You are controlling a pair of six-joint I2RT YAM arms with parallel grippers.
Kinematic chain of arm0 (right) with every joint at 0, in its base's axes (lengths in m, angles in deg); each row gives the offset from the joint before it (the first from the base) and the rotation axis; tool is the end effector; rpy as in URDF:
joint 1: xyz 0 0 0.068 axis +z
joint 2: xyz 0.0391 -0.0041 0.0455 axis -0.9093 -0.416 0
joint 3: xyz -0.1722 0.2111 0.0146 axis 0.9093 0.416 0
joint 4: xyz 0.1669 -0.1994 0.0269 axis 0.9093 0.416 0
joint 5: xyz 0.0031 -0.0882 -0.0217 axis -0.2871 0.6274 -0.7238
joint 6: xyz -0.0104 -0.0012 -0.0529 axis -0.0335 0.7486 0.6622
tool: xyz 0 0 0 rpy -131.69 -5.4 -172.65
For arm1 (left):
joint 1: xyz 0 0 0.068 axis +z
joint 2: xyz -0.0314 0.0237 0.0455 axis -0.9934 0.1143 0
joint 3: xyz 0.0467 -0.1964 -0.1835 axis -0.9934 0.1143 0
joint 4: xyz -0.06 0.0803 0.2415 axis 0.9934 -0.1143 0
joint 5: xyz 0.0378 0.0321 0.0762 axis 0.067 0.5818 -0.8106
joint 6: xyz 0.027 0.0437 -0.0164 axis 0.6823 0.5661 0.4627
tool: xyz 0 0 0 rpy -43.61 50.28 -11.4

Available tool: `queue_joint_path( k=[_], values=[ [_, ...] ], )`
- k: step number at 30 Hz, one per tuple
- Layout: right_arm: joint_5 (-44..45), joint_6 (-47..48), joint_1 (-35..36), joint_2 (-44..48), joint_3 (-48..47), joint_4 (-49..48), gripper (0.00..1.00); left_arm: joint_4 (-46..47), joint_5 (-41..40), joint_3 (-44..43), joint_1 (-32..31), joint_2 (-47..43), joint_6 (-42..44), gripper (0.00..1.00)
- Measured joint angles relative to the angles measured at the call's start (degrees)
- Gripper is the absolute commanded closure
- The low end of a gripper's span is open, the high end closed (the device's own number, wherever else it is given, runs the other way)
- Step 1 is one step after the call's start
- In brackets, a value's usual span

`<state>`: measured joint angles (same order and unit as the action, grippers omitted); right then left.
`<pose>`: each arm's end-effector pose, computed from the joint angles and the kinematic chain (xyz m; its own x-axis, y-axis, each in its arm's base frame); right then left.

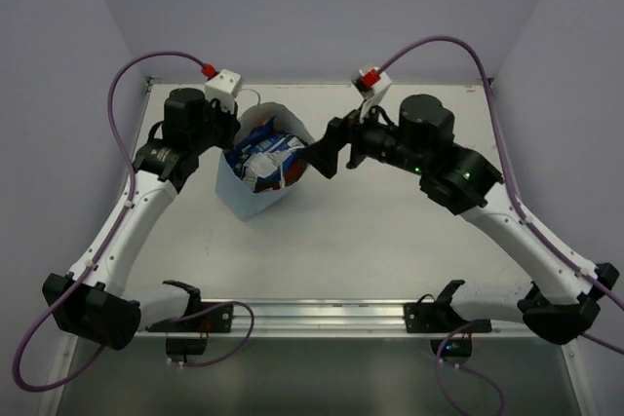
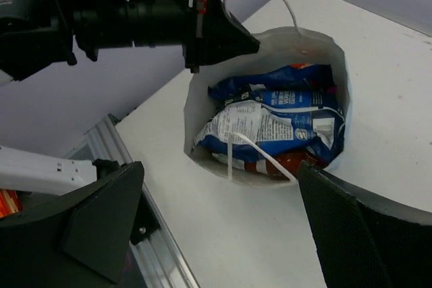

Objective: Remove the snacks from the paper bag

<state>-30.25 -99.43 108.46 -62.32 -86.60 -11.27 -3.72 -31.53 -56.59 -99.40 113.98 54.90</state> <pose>0.1661 0.1670 0.4661 -0.3457 0.0701 -0.9357 -0.7688 0.5506 0.3253 0.2595 -0.0783 0.3836 -0.4025 0.1367 -0.9051 0.3770 0.9258 -0.0279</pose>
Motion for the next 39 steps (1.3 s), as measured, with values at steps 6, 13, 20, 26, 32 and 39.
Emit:
queue_joint_path(
  k=[6, 13, 20, 26, 32, 39],
  values=[
    [10.03, -3.56, 8.83, -15.5, -13.35, 1.2, 0.01, 2.47, -4.0, 5.99, -4.39, -5.42, -0.07, 1.0],
    [19.23, -13.25, 12.2, -26.49, -19.67, 4.24, 0.05, 3.72, -5.42, 11.61, -6.58, -12.81, -2.1, 1.0],
    [27.02, -24.37, 12.5, -28.02, -12.37, 9.97, 0.13, 4.09, -8.02, 11.89, -8.98, -13.05, -4.35, 1.0],
    [30.36, -32.13, 12.46, -26.64, -5.22, 13.9, 0.19, 4.98, -11.23, 11.89, -12.24, -12.85, -6.16, 1.0],
    [30.32, -34.84, 12.37, -25.42, -3.87, 12.37, 0.39, 6.21, -13.7, 11.89, -14.64, -11.69, -7.78, 1.0],
    [27.56, -35.43, 11.74, -25.57, -2.89, 8.85, 0.95, 6.95, -16.06, 11.89, -15.74, -10.88, -9.07, 1.0]
  ],
)
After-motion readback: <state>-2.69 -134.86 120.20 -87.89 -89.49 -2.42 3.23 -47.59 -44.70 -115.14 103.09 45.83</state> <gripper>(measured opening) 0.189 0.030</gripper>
